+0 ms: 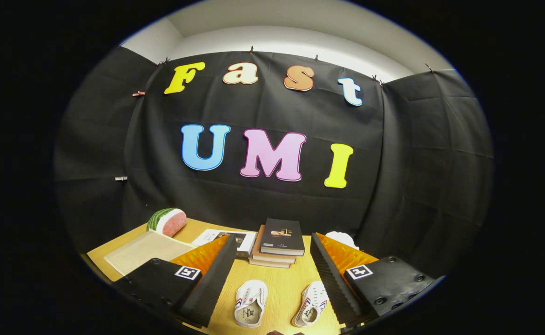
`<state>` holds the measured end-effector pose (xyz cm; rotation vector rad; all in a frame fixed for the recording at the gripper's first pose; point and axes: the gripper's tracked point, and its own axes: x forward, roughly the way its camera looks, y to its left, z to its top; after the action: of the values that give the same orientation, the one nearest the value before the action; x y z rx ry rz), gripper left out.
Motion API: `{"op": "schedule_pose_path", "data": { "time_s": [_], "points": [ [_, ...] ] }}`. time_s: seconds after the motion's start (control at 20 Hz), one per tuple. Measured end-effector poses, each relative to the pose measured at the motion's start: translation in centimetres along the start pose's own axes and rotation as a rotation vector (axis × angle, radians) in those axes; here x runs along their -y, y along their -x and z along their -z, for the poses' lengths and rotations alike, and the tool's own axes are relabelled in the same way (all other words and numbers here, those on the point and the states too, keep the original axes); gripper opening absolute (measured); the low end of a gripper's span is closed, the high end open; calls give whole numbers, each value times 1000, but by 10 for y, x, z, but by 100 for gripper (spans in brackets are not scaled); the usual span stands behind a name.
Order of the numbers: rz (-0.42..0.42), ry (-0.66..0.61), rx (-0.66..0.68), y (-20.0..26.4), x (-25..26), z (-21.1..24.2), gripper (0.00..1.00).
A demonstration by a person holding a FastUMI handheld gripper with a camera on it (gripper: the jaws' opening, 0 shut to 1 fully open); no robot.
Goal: Open the storage box then place both shoes into the box .Put the left shoe in first, then the right shoe, with the right side of both shoes facing outward in a uniform manner.
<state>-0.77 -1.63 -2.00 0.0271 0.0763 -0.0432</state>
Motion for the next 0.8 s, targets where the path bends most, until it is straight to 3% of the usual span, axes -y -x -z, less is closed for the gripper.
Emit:
{"op": "schedule_pose_path", "data": {
  "time_s": [0.55, 0.8],
  "points": [
    [-31, -93, -93, -15, -8, 19, 97],
    [-226, -195, -234, -24, -57, 50, 99]
  ]
}}
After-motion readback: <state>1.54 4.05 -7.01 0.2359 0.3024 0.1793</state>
